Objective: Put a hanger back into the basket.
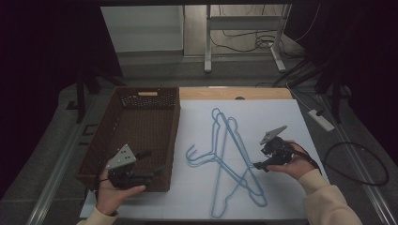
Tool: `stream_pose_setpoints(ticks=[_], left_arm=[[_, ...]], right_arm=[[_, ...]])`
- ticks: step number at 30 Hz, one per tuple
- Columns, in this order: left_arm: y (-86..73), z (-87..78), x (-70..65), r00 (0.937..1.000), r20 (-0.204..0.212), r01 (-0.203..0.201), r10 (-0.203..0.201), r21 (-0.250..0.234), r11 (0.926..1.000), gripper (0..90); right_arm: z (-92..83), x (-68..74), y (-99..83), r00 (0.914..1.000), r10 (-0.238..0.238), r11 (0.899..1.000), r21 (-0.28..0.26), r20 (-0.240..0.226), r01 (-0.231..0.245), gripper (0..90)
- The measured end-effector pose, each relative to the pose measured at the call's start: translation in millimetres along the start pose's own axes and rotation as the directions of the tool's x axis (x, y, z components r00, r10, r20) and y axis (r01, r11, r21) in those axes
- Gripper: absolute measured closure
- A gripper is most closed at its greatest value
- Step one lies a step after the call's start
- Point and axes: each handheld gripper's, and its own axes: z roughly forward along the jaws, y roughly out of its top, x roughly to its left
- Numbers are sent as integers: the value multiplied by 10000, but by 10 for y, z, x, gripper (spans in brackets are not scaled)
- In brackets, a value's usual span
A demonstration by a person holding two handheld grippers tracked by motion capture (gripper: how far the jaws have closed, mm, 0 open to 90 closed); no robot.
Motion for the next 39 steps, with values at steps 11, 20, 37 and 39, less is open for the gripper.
stream_pose_setpoints(ticks=[11,20,37,39], left_arm=[[-1,9,-11,10000,24,-21,21,35,10000,247],[-2,7,-9,10000,27,-28,27,39,10000,247],[-1,8,-15,10000,36,-58,58,57,10000,247],[-1,9,-16,10000,38,-62,62,69,10000,247]], right_arm=[[93,-42,2,9998,-109,9991,403,-153,115,356],[193,-35,28,9978,-584,9910,1188,-325,619,443],[360,-57,124,9883,-1362,9557,2534,-693,1495,654],[368,-36,146,9856,-1533,9487,2686,-719,1671,691]])
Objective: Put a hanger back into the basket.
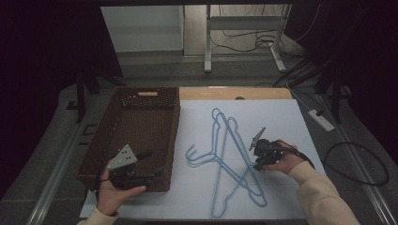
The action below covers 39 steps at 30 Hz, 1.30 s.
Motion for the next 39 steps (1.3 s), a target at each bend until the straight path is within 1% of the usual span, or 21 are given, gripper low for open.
stream_pose_setpoints(ticks=[1,2,3,7,8,9,10,11,14,15,18,19,21,22,28,33,34,35,38,39], left_arm=[[0,0,-1,10000,2,0,0,-2,10000,247],[1,-1,-2,10000,2,-8,8,-7,10000,247],[2,-3,-5,10000,10,-8,8,-17,10000,247],[6,-10,-10,10000,-7,-38,38,-34,10000,247],[7,-10,-10,10000,-11,-39,38,-34,10000,247],[8,-10,-10,10000,-9,-38,38,-33,10000,247],[9,-9,-12,10000,-11,-40,40,-32,10000,248],[12,-8,-15,10000,-18,-54,54,-34,10000,247],[20,-8,-30,9999,-38,-114,114,-19,9999,248],[24,-7,-40,9998,-74,-168,167,-11,9999,248],[44,-6,-77,9993,-145,-341,341,26,9994,248],[50,-5,-88,9992,-143,-372,373,27,9993,248],[63,2,-108,9991,-128,-413,413,38,9991,248],[70,5,-116,9990,-131,-424,424,52,9991,248],[144,31,-183,9987,-168,-488,490,137,9987,248],[237,101,-265,9980,-54,-631,633,279,9976,248],[237,101,-265,9980,-54,-631,633,279,9976,248],[262,135,-293,9974,13,-715,715,324,9969,248],[287,190,-324,9972,104,-743,739,416,9964,248],[293,204,-330,9971,123,-752,747,428,9963,248]], right_arm=[[2,28,44,9998,-218,9993,307,-30,219,768],[2,28,44,9998,-218,9993,307,-30,219,768],[2,32,57,9996,-280,9988,408,-54,281,790],[5,73,90,9969,-784,9950,610,-26,784,844],[4,84,93,9968,-804,9948,624,-21,804,855],[-2,86,95,9974,-721,9955,616,88,714,857],[-12,89,92,9965,-798,9953,576,256,782,858],[-21,90,88,9961,-838,9953,511,285,822,859],[-50,81,76,9972,-699,9967,432,263,687,860],[-62,76,71,9979,-589,9976,379,251,579,861],[-84,78,69,9983,-489,9985,274,315,480,862],[-124,78,66,9989,-368,9993,58,297,366,862],[-139,77,64,9990,-330,9994,-43,310,331,862],[-179,70,56,9994,-207,9994,-263,262,214,863],[-322,54,21,9999,119,9956,-935,49,-114,862],[-415,65,13,9997,226,9925,-1199,24,-221,863],[-415,65,13,9997,226,9925,-1199,24,-221,863],[-450,73,17,9997,249,9917,-1265,27,-243,862],[-478,75,23,9997,232,9907,-1340,53,-223,863],[-481,76,26,9998,218,9905,-1360,-3,-216,863]])
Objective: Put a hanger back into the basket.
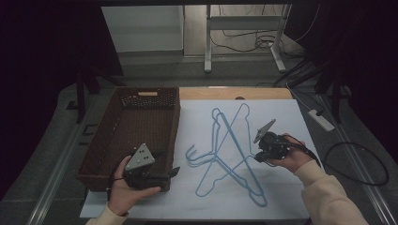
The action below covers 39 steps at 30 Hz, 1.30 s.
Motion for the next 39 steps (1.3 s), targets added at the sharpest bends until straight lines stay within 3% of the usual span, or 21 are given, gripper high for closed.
stream_pose_setpoints(ticks=[13,26,34,39], left_arm=[[140,232,-99,9990,387,-224,216,209,9995,254],[322,586,-306,9944,884,-627,574,592,9963,255],[467,931,-518,9871,1228,-1176,1032,1165,9862,255],[515,1197,-601,9826,1201,-1610,1413,1739,9715,261]], right_arm=[[-28,11,35,10000,-6,10000,-28,-18,5,862],[-29,17,52,10000,12,10000,-7,-11,-12,862],[-49,30,66,10000,28,10000,-44,-8,-28,862],[-45,29,81,9999,110,9999,36,-10,-110,862]])
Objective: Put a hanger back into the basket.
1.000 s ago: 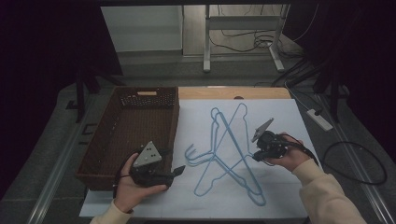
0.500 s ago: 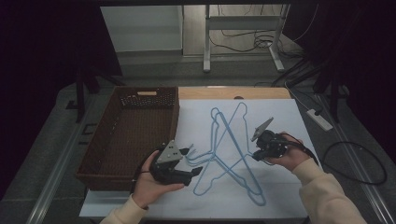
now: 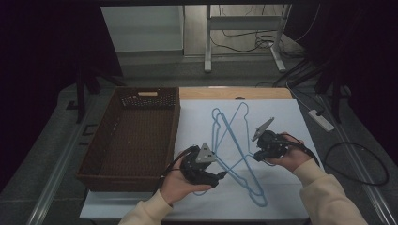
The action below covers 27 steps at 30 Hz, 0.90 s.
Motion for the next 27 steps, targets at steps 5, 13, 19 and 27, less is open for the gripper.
stream_pose_setpoints(ticks=[5,13,19,27], left_arm=[[53,212,-13,9998,-34,-207,209,530,9984,271],[107,462,-28,9982,-266,-493,535,1401,9889,340],[127,568,-57,9950,-433,-805,899,1850,9794,526],[158,630,-94,9932,-307,-1021,1122,2319,9674,784]], right_arm=[[18,1,29,10000,59,10000,4,-1,-59,862],[44,4,85,9999,146,9998,127,-39,-145,862],[35,16,107,9999,155,9997,169,-49,-155,862],[14,10,119,9996,267,9995,196,-80,-266,862]])
